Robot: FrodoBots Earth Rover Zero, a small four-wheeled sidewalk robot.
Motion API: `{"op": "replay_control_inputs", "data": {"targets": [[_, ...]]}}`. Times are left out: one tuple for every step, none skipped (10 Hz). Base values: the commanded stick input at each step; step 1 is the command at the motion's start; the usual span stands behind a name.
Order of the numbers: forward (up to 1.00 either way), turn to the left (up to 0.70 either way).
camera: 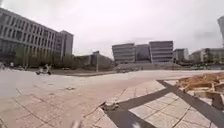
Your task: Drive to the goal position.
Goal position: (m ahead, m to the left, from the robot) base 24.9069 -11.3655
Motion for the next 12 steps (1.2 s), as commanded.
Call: {"op": "replay_control_inputs", "data": {"targets": [[0.7,0.0],[0.7,0.0],[0.7,0.0],[0.7,0.0],[0.7,-0.18],[0.7,-0.31],[0.7,-0.32],[0.7,-0.32],[0.7,-0.32],[0.7,-0.04],[0.7,0.0],[0.7,0.0]]}}
